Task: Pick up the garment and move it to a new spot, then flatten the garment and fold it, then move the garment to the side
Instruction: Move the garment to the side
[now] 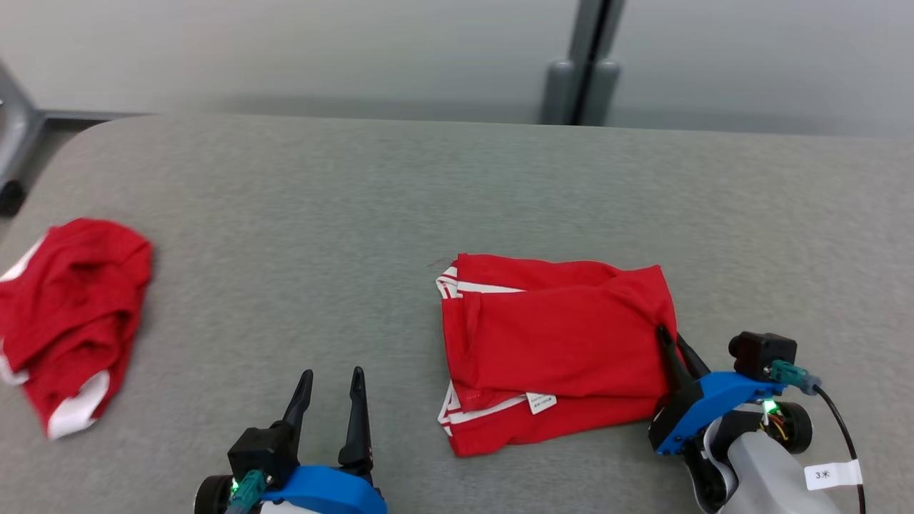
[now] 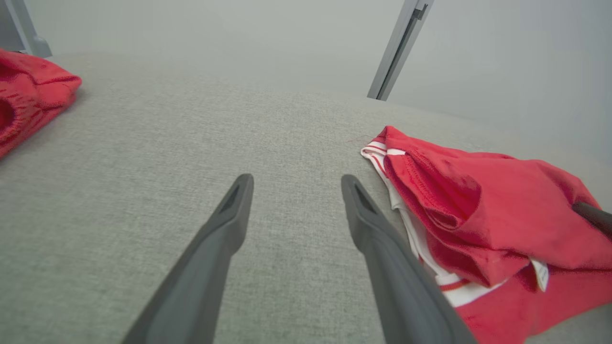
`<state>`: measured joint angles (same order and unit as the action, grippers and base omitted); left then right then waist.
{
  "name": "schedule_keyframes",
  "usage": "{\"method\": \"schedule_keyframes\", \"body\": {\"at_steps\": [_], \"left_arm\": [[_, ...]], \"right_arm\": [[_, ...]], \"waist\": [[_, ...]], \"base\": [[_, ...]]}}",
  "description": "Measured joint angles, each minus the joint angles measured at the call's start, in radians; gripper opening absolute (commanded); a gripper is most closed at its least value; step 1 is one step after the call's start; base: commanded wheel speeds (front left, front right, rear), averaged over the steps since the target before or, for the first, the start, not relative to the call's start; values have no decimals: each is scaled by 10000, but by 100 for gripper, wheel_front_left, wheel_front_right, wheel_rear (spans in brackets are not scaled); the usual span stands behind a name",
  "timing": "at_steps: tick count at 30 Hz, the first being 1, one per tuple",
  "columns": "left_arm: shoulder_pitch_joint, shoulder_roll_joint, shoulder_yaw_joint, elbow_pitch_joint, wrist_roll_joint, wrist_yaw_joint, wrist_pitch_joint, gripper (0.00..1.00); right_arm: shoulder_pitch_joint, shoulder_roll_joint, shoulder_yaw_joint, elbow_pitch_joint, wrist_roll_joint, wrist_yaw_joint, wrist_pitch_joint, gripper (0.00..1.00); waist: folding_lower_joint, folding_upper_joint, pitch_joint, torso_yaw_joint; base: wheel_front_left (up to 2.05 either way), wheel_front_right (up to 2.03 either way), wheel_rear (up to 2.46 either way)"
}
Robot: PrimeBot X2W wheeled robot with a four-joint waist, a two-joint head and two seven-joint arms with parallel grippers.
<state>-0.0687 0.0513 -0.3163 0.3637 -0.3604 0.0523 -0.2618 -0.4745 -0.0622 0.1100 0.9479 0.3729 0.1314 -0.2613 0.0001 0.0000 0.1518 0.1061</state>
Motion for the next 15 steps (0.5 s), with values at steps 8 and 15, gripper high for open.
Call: {"method": "schedule_keyframes", "body": {"at_steps": [8, 15], "left_arm": [[-172, 2, -165, 186, -203, -54, 0, 100], [-444, -8, -351, 401, -265, -90, 0, 100]], "right_arm": [[36, 23, 836, -261, 159, -6, -2, 0], [59, 4, 1459, -362, 431, -6, -4, 0]], "waist": [[0, 0, 57, -2924], [-1, 0, -125, -4951]], "base": [[0, 0, 0], [0, 0, 0]]}}
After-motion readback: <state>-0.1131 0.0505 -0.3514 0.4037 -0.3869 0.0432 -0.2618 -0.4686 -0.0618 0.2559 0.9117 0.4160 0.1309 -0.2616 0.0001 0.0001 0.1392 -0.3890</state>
